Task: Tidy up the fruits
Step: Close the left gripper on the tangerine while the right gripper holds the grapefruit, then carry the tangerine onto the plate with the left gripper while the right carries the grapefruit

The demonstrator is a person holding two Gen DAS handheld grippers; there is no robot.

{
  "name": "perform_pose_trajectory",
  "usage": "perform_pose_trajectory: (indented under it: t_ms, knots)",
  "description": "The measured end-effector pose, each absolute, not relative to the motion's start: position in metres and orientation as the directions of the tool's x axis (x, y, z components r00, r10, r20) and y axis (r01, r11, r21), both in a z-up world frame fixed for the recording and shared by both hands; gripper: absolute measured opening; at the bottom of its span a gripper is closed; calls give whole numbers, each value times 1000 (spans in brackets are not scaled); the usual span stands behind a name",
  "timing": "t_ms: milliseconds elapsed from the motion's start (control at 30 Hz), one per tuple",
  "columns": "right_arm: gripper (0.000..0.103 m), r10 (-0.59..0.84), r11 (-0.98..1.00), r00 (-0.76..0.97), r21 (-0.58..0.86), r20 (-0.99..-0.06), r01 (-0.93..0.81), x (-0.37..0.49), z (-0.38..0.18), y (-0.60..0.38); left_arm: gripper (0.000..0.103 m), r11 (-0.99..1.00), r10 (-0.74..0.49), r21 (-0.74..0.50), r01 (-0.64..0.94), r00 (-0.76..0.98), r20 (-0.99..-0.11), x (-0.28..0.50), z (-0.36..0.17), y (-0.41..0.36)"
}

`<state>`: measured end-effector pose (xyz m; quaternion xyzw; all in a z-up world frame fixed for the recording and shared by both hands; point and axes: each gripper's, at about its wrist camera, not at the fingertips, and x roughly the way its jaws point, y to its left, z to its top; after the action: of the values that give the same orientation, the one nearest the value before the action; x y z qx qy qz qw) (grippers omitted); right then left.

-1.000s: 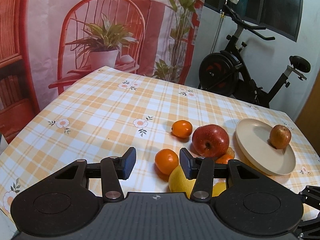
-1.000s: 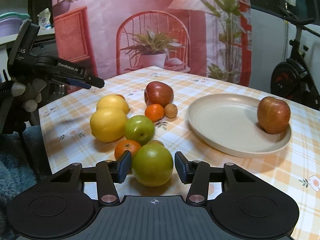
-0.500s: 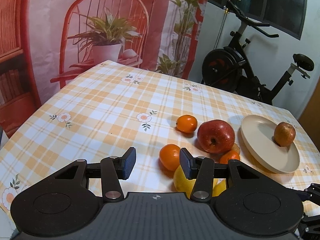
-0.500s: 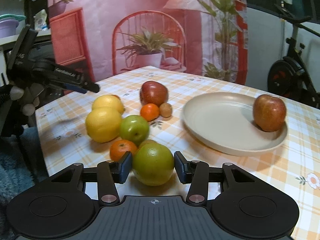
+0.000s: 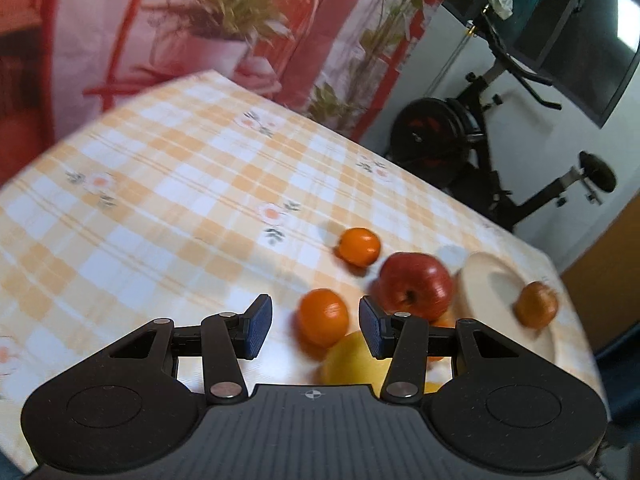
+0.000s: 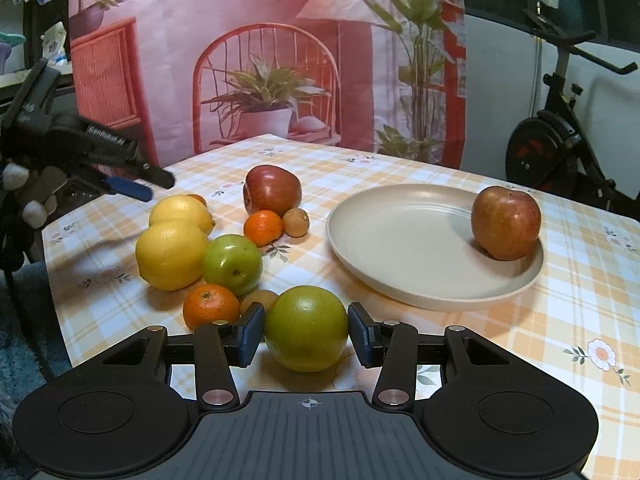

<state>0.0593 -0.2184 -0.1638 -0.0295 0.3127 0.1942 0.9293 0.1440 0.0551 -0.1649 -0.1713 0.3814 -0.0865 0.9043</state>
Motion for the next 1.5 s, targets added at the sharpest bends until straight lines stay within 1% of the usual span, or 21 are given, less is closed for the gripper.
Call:
perform_pose_trajectory:
  t_ms: [233, 400, 667, 967, 1167, 1233, 1367, 1500]
  knots:
    - [42, 344, 923, 728, 70, -593, -379, 60, -163, -219, 50, 899, -313, -436, -34, 645, -697, 170, -182, 56]
    - [42, 344, 923, 728, 70, -593, -379, 60, -163, -219, 49, 880, -337, -472, -55, 629, -700, 177, -187, 61]
    - [42, 344, 923, 728, 70, -593, -379, 60, -163, -219, 49, 892, -342, -451, -28, 611, -714, 179, -189, 51]
    - [42, 345, 923, 727, 71, -593, -379, 60, -163, -219, 48, 912, -315, -410, -24, 601, -735, 183, -196, 41]
    - [42, 345, 923, 727, 72, -593, -379, 60, -163, -219, 44, 917, -301, -398, -27, 607, -735, 184, -198, 40]
    - [42, 345, 923, 727, 72, -593, -379, 60, -163, -219, 37, 920, -296, -392, -25, 612, -733, 182, -197, 39]
    - [42, 345, 923, 728, 72, -593, -379, 61, -163, -219, 37, 927, -276, -373, -25, 628, -728, 178, -195, 40]
    - [42, 345, 923, 728, 72, -593, -379, 61, -163, -219, 37, 929, -260, -370, -26, 666, -699, 169, -188, 43]
